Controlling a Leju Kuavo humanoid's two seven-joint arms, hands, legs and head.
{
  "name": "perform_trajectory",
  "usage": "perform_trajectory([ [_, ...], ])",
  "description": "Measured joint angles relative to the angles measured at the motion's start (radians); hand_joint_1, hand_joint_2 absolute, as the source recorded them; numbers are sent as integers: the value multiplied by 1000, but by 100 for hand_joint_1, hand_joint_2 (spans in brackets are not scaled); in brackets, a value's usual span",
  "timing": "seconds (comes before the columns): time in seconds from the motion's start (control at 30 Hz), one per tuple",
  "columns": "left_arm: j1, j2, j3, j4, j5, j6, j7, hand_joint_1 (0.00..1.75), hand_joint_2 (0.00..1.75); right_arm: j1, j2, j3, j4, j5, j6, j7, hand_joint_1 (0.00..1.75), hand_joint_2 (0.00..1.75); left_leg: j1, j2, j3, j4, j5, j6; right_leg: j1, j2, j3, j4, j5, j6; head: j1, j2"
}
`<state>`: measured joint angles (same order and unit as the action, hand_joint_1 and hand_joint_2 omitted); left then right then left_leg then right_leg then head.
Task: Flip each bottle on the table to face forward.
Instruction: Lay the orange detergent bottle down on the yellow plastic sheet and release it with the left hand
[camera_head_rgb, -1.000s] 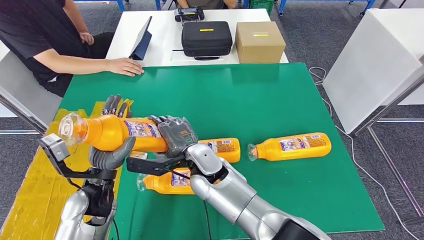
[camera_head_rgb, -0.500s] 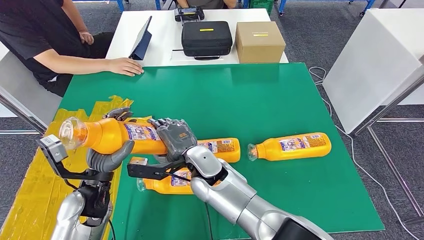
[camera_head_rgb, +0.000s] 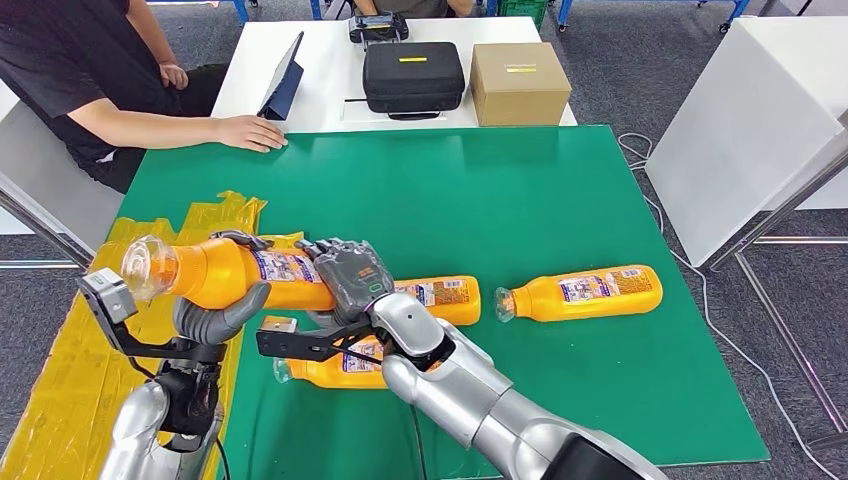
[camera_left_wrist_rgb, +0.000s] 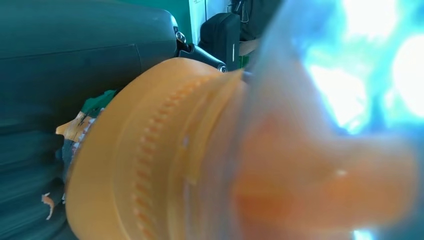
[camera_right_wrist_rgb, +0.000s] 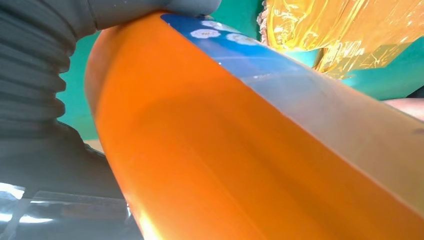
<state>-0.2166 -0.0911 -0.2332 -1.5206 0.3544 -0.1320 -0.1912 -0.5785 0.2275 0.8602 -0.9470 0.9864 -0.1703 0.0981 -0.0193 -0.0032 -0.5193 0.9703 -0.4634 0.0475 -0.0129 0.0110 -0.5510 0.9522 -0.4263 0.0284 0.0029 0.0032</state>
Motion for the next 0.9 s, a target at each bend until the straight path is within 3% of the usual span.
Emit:
perform_trajectory([
  [0.1, 3, 2, 0, 0, 0, 0, -3, 175, 175, -3, 3, 0, 16, -9, -10, -14, 175, 175, 0, 0, 0, 0, 0, 0, 0, 0, 0, 0, 0, 0, 0, 0],
  [0.27, 4, 8, 0, 0, -1, 2, -8, 175, 175, -10, 3, 0, 35, -26, -30, -33, 113, 175, 0, 0, 0, 0, 0, 0, 0, 0, 0, 0, 0, 0, 0, 0],
  [0.3, 4, 9, 0, -1, -1, 2, -8, 175, 175, -11, 2, -1, 36, -27, -32, -33, 82, 175, 0, 0, 0, 0, 0, 0, 0, 0, 0, 0, 0, 0, 0, 0],
  [0.37, 4, 13, 1, -4, -2, 4, -9, 175, 175, -12, -2, -3, 36, -27, -33, -35, 20, 87, 0, 0, 0, 0, 0, 0, 0, 0, 0, 0, 0, 0, 0, 0],
  [0.4, 4, 14, 2, -6, -4, 5, -9, 175, 175, -12, -4, -3, 34, -29, -30, -38, 0, 44, 0, 0, 0, 0, 0, 0, 0, 0, 0, 0, 0, 0, 0, 0],
  [0.43, 4, 16, 4, -8, -7, 7, -9, 175, 175, -12, -7, -4, 27, -34, -18, -39, 0, 0, 0, 0, 0, 0, 0, 0, 0, 0, 0, 0, 0, 0, 0, 0],
  [0.63, 2, 37, 58, -44, -38, 16, -13, 175, 175, 26, -96, -61, -184, -65, 225, 20, 0, 0, 0, -2, -1, 0, 0, 0, 0, -1, 0, 0, 0, 0, 1, 0],
  [0.9, 6, 69, 119, -69, -58, -6, -29, 175, 175, 120, -196, -229, -386, -63, 254, -38, 0, 0, 0, -3, -2, 1, 0, 0, 0, -2, 0, 0, 0, 0, 0, 0],
])
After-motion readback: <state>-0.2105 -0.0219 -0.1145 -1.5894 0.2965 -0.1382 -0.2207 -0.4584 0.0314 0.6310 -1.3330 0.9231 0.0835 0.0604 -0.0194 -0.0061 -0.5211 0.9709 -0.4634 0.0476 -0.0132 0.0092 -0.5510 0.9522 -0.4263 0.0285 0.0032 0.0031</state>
